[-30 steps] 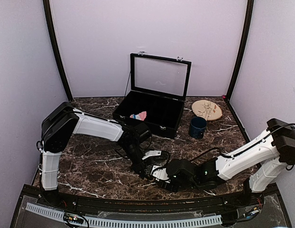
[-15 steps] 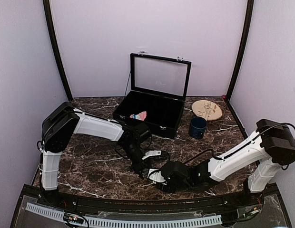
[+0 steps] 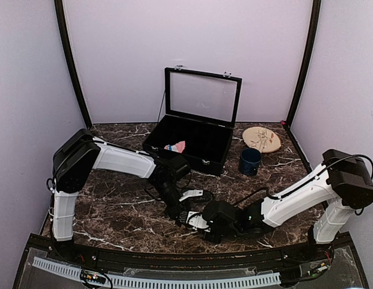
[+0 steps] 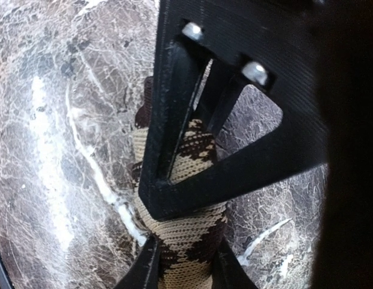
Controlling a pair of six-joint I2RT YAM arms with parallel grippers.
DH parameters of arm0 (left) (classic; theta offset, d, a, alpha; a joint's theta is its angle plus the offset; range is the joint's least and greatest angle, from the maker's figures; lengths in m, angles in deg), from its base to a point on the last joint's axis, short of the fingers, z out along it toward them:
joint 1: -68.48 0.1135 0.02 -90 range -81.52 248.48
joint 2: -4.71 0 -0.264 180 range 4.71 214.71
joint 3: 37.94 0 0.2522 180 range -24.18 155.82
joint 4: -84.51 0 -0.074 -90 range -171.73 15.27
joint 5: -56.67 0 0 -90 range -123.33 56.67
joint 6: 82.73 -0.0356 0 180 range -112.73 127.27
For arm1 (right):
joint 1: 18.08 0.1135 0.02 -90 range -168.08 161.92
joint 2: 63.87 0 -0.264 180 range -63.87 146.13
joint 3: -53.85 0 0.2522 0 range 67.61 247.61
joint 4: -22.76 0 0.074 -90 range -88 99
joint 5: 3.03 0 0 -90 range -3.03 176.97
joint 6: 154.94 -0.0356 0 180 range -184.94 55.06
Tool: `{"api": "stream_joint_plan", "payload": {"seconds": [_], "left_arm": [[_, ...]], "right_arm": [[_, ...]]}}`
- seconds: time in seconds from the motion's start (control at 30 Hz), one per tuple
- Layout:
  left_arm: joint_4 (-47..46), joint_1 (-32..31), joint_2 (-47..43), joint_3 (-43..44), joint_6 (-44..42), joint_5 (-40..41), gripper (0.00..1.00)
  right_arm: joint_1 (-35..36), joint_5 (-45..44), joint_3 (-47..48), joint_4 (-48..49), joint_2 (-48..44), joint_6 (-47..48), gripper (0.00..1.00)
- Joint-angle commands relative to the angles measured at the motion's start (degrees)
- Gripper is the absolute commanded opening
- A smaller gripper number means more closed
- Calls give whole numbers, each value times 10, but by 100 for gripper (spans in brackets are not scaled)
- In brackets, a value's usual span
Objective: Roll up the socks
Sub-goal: Pick up the sock from the center of the board.
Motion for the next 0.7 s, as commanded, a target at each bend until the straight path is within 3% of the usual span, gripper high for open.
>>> {"api": "stream_joint_plan", "payload": {"seconds": [0.0,0.27,0.67], "left_arm": [[36,0,13,-1,16,37,13],[32,9,12,-2,45,72,33],[6,28,-23,-49,77,90,41]], "right_arm": [[-16,12,15,-24,21,-21,21],[-25,27,25,-38,27,-35,15],[-27,31,27,-49,26,-46,13]]}}
